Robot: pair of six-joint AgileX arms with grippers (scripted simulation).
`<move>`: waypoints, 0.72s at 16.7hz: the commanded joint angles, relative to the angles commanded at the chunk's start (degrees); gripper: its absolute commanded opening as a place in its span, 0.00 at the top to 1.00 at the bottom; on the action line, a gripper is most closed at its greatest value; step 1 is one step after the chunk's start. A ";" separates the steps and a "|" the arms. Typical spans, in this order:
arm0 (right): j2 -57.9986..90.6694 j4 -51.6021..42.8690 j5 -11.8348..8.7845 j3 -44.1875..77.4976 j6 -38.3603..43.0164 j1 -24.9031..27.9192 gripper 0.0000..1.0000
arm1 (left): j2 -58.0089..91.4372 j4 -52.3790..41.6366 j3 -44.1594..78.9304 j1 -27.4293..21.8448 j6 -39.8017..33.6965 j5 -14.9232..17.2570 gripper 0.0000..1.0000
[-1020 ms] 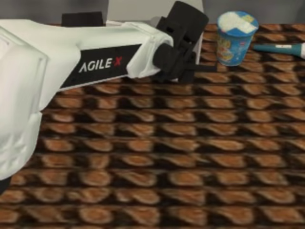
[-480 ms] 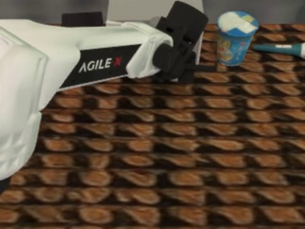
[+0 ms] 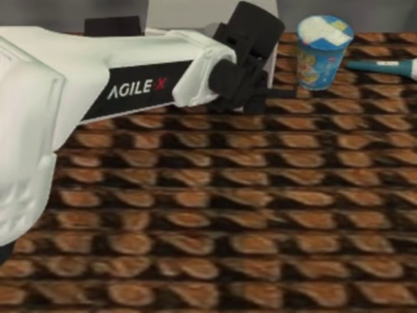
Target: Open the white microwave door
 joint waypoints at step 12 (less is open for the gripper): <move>0.00 0.00 0.00 0.00 0.00 0.00 0.00 | -1.88 1.94 -3.18 0.38 2.33 1.73 1.00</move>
